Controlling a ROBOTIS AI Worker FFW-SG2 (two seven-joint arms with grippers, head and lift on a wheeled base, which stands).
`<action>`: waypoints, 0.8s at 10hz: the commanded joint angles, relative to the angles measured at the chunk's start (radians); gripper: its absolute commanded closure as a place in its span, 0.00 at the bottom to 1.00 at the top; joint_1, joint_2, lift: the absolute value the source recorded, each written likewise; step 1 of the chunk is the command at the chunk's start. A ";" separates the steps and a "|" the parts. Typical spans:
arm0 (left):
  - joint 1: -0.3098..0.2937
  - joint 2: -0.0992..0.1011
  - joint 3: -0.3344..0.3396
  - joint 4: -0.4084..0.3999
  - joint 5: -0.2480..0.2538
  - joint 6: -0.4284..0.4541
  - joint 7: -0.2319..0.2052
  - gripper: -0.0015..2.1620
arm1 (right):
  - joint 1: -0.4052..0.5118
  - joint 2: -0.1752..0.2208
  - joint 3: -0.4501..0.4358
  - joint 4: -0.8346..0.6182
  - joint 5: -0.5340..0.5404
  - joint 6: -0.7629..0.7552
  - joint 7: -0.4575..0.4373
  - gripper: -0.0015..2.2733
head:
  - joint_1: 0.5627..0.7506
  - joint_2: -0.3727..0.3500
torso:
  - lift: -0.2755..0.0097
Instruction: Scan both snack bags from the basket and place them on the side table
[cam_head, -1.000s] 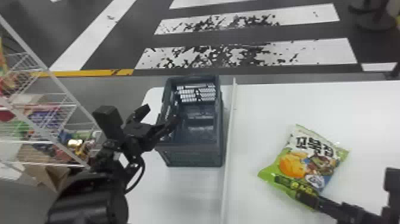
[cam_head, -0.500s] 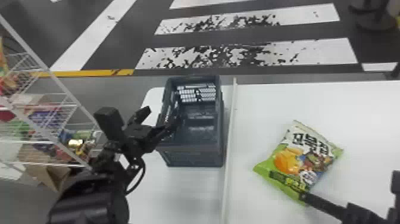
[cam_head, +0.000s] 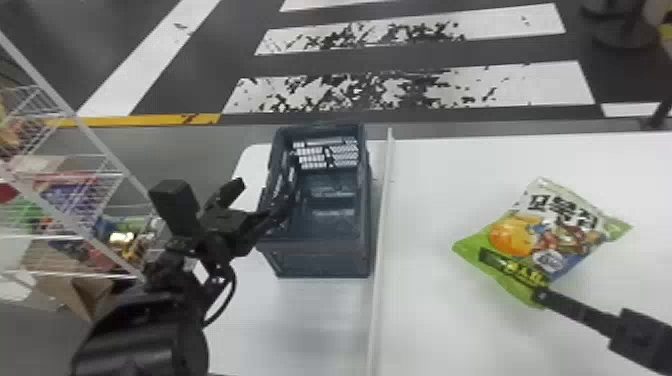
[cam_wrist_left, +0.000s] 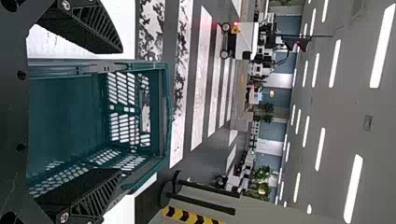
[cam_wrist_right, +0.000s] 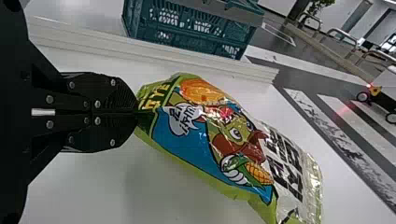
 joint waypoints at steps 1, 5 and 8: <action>0.000 0.001 0.000 0.000 0.000 0.000 0.000 0.04 | -0.015 -0.036 -0.007 -0.122 0.141 0.012 -0.003 0.99 | 0.70 0.80 | 0.70; -0.002 0.007 0.010 0.002 0.003 0.003 -0.006 0.04 | -0.024 -0.224 0.247 -0.226 0.750 -0.068 -0.075 0.99 | 0.70 0.60 | 0.70; -0.005 0.007 0.010 0.005 0.003 0.006 -0.008 0.04 | 0.002 -0.329 0.540 -0.149 1.295 -0.142 -0.191 0.99 | 0.70 0.51 | 0.70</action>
